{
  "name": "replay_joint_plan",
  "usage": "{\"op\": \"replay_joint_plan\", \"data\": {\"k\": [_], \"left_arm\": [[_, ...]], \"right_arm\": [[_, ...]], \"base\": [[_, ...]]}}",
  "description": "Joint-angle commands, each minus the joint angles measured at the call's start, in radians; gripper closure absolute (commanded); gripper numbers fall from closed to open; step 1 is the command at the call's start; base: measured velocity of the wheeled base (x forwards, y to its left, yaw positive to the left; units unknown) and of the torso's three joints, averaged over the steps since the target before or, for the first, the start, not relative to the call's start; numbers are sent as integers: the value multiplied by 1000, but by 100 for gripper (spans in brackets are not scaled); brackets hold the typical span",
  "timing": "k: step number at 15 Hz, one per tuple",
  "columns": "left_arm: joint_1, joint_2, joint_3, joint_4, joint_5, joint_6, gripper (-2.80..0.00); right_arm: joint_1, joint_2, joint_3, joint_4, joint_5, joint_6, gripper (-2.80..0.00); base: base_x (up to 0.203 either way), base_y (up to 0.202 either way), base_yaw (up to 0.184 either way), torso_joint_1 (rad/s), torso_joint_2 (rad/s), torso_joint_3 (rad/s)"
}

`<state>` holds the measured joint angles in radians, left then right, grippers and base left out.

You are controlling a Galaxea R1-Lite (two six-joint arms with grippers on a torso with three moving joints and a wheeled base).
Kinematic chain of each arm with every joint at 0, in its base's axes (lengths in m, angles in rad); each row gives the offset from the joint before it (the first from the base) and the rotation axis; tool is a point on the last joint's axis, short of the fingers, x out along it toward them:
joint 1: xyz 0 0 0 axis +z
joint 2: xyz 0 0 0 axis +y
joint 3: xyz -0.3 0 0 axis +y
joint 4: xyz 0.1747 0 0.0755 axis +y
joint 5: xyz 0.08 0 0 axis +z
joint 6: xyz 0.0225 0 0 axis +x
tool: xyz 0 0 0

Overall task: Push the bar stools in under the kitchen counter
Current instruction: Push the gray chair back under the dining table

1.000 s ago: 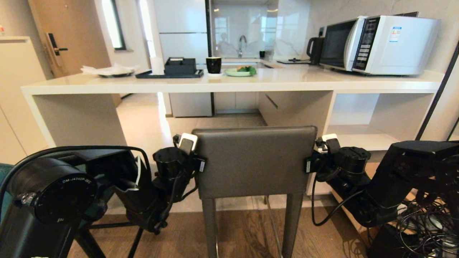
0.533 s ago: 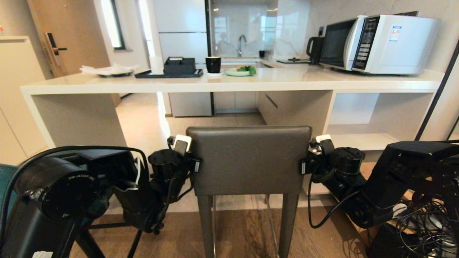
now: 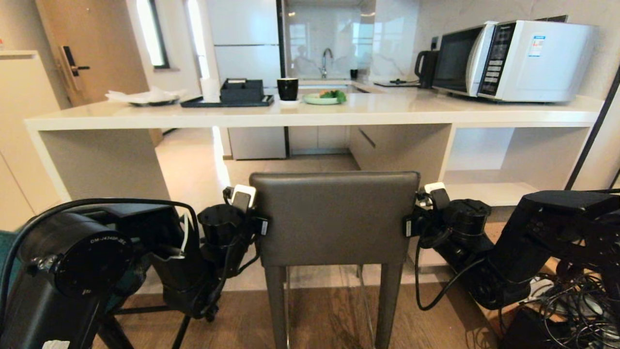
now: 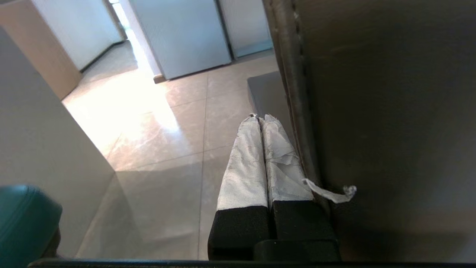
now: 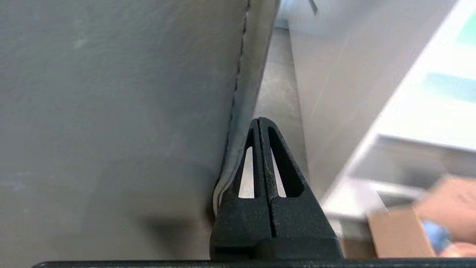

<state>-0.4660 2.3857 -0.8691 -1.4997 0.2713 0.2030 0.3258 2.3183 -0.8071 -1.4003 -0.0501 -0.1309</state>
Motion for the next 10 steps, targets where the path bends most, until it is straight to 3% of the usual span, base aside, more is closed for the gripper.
{"op": "replay_joint_plan", "data": {"k": [1,10], "left_arm": [[9,-7,-1,-8,2,1,0],[29,3,-36,12,0,3,0]], "right_arm": [[1,-7,-4,-14,1,-1,0],[16,-10,0,-16,0,-1,0]], "base": [[185,0,2,-1,2,2],[189,0,3,3,2,2]]}}
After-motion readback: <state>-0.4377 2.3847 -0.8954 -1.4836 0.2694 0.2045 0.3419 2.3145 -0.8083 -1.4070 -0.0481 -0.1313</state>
